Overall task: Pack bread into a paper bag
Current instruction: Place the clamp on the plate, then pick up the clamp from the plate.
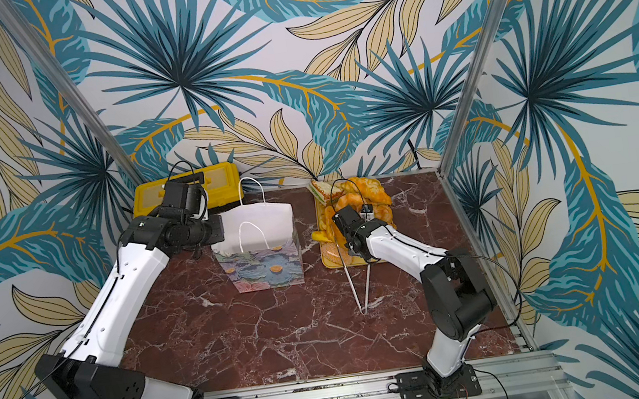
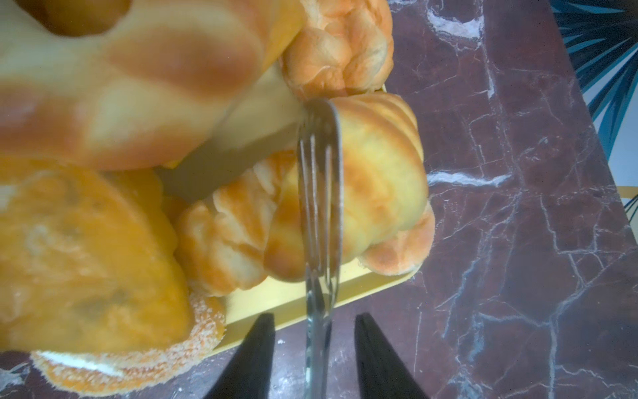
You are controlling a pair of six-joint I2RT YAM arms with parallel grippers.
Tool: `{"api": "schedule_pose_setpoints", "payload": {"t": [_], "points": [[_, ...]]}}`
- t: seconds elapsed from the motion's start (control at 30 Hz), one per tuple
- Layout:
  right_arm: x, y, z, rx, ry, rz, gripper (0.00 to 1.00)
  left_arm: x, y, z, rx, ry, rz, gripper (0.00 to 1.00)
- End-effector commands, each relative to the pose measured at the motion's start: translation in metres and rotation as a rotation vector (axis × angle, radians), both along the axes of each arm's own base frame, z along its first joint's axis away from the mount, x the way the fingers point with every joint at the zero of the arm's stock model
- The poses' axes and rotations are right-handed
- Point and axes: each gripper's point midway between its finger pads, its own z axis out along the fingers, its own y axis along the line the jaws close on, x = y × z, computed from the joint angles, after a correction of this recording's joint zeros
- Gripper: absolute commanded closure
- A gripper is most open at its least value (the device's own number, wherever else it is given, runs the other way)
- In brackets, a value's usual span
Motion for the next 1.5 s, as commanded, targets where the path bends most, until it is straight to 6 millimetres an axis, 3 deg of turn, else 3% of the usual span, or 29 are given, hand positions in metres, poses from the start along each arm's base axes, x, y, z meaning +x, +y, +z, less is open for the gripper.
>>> {"api": "schedule_pose_setpoints", "payload": {"t": [0.0, 0.2, 0.4, 0.6, 0.8, 1.03, 1.47], "points": [[-0.006, -0.001, 0.007, 0.015, -0.011, 0.015, 0.47, -0.002, -0.001, -0.003, -0.002, -0.003, -0.005, 1.00], [-0.019, 0.001, 0.027, 0.069, -0.046, 0.055, 0.25, -0.002, 0.000, -0.005, 0.000, 0.000, -0.004, 1.00], [-0.052, 0.007, 0.043, 0.170, -0.069, 0.139, 0.01, -0.002, 0.000, -0.005, 0.000, -0.001, -0.006, 1.00], [-0.084, 0.048, 0.005, 0.318, 0.061, 0.313, 0.01, -0.005, 0.001, -0.005, 0.005, 0.001, 0.001, 1.00], [-0.091, 0.060, -0.022, 0.334, 0.082, 0.368, 0.01, -0.007, 0.006, -0.002, 0.025, -0.004, 0.012, 1.00], [-0.088, 0.053, -0.032, 0.286, 0.088, 0.346, 0.01, -0.007, 0.005, 0.000, 0.017, -0.013, 0.011, 1.00], [-0.062, 0.044, -0.044, 0.206, 0.034, 0.269, 0.01, -0.009, 0.005, -0.001, 0.010, -0.027, 0.014, 1.00]]}}
